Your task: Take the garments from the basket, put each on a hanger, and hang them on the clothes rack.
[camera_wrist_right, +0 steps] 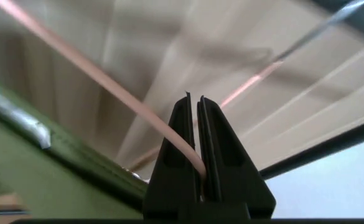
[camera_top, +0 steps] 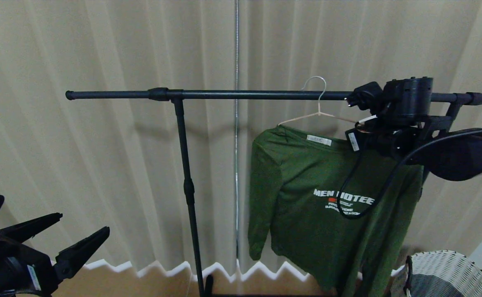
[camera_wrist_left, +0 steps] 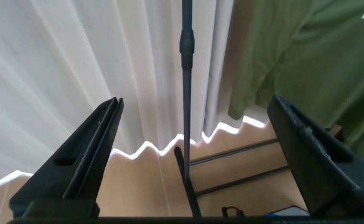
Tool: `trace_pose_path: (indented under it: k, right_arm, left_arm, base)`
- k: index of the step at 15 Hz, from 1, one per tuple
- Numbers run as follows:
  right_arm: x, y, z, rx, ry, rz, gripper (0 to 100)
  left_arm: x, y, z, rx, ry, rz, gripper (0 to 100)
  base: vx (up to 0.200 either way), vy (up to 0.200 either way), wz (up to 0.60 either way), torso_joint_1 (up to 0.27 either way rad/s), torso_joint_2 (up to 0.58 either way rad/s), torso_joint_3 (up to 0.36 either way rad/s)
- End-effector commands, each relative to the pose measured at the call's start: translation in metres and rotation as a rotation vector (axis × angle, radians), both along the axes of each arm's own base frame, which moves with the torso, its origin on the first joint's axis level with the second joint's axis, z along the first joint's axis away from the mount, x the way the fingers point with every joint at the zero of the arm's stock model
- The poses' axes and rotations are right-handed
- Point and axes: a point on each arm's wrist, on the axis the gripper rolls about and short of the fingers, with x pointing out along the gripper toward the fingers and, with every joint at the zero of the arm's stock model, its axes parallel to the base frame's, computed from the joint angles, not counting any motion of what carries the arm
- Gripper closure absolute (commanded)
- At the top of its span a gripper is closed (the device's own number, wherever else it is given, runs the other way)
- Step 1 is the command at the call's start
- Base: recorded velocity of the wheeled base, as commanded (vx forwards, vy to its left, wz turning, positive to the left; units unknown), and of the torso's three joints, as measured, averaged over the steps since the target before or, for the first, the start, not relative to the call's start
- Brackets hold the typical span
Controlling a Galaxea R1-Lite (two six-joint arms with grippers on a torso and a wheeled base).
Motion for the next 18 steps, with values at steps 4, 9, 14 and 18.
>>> trace_pose_path:
  k: [4, 9, 14, 18]
  right_arm:
    - [0.011, 0.015, -0.019, -0.017, 0.039, 0.018, 100]
    - [0.004, 0.038, -0.017, -0.017, 0.036, 0.081, 100]
    - [-0.004, 0.051, -0.018, -0.023, 0.042, 0.12, 0]
    - [-0.014, 0.055, -0.019, -0.004, 0.028, 0.148, 0]
  left_arm:
    - [0.0, 0.0, 0.0, 0.0, 0.001, 0.0, 0]
    - [0.0, 0.0, 0.0, 0.0, 0.001, 0.0, 0]
    - [0.0, 0.0, 0.0, 0.0, 0.001, 0.0, 0]
    - [0.0, 0.0, 0.0, -0.002, 0.0, 0.002, 0]
  base:
    - [0.0, 0.0, 0.0, 0.0, 0.0, 0.0]
    - [0.0, 0.0, 0.0, 0.0, 0.0, 0.0]
    - [0.0, 0.0, 0.0, 0.0, 0.0, 0.0]
    - [0.0, 0.0, 0.0, 0.0, 0.0, 0.0]
